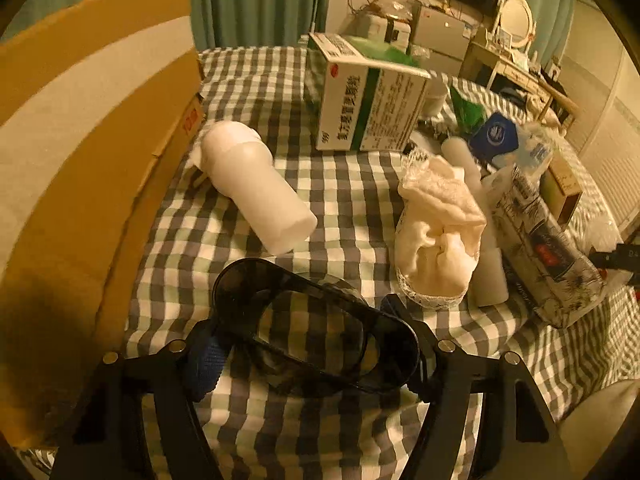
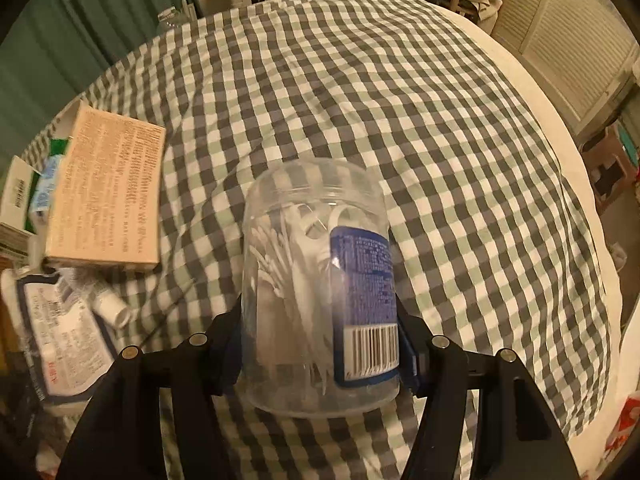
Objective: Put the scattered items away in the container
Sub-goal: 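Grasp the clear cotton-swab jar with the right gripper and lift it, then carry the jar over the cardboard box and release it inside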
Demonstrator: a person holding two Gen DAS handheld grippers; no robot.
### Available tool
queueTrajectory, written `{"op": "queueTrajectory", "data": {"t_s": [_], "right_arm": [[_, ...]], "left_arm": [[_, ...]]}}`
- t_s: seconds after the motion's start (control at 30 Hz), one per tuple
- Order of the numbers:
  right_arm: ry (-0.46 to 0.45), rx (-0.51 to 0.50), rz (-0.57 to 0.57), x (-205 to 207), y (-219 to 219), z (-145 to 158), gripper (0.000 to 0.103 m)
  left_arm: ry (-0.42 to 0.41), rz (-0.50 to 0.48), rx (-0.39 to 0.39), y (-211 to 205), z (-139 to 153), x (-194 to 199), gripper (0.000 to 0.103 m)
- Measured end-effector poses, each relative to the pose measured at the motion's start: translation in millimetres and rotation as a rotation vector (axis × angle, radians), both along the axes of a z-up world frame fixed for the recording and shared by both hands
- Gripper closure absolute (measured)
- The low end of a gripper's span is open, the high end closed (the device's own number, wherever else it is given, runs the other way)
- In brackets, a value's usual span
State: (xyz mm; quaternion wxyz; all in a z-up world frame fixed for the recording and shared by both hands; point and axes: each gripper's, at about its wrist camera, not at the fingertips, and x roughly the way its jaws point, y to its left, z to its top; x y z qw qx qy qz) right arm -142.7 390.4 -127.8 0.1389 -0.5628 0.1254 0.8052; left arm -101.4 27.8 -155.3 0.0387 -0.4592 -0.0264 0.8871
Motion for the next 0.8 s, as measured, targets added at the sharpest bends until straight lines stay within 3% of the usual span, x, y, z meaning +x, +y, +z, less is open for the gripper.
{"op": "queueTrajectory", "data": {"t_s": [0.37,0.53,0.67,0.8], "right_arm": [[0.064,-0.053,0.004,52.0,6.8,51.5,0.042],[0.103,-0.038,0.007,68.8,13.1,75.2,0.042],[0.151,-0.061,0.035,74.3,-3.4,104.5,0.042],[0.229,-0.078,0.135,79.6,-46.0,143.5,0.042]], "left_arm": [[0.101,-0.023,0.004,4.6,36.9,20.4,0.03],[0.177,-0.051,-0.048,15.0,69.8,33.6,0.03],[0.187,-0.061,-0.05,10.5,95.3,32.2,0.03],[0.196,-0.075,-0.01,-8.4,133.9,35.5,0.03]]}}
